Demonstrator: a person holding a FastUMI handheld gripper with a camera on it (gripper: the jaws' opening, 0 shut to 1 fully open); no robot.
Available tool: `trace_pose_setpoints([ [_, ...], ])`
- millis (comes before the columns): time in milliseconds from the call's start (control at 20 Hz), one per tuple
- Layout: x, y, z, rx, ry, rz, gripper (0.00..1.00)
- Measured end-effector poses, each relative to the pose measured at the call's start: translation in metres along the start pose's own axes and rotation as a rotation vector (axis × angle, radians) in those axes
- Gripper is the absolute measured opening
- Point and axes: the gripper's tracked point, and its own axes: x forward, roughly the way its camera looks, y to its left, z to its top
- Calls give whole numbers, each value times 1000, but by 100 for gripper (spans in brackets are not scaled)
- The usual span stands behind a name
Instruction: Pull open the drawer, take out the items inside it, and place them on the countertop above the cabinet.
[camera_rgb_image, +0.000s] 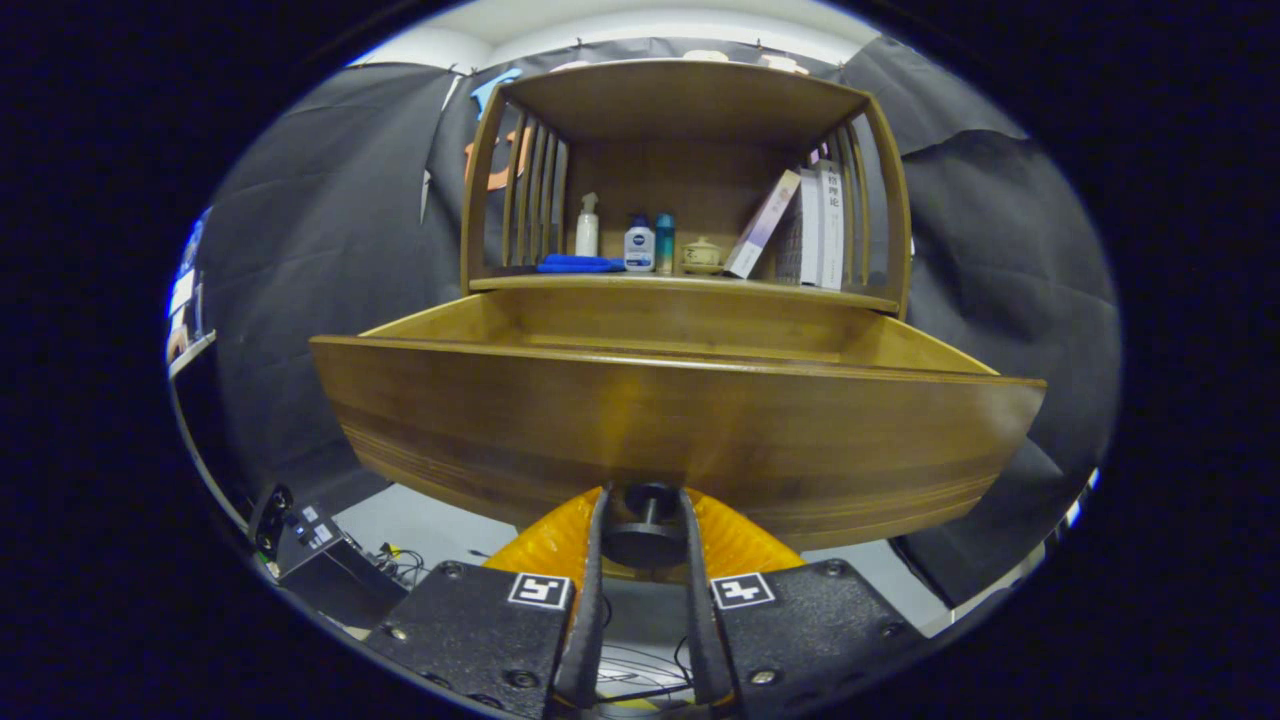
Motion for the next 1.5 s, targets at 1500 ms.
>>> trace_pose_setpoints([
  [1500,44,-18,90,214,407,87,71],
])
